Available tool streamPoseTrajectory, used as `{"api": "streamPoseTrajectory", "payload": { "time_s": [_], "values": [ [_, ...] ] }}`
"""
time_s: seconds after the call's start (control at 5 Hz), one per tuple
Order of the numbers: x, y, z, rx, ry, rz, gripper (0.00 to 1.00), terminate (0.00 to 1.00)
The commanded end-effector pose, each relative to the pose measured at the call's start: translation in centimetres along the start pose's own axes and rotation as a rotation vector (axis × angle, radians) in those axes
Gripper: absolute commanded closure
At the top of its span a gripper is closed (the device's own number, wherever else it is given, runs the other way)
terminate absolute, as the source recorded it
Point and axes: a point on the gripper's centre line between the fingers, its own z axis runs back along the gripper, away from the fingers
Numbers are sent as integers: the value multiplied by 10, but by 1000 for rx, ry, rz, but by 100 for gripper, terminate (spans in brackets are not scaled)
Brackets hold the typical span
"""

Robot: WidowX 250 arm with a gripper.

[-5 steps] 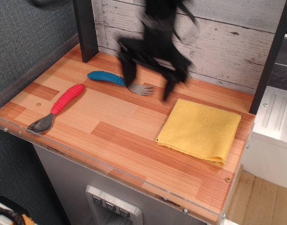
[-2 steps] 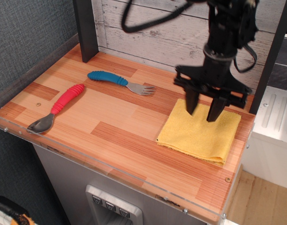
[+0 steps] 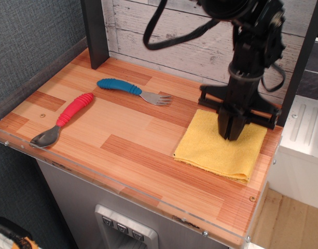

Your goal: Slide the yellow rag forward next to the red fork.

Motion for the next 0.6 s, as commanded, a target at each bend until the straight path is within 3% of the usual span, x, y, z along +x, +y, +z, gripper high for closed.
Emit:
{"api": "streamPoseTrajectory", "payload": {
  "time_s": [0.0,0.4],
  "values": [
    [-9,12,0,-18,-23,22,100,0],
    [-22,34,2,77,19,-74,100,0]
  ]
}}
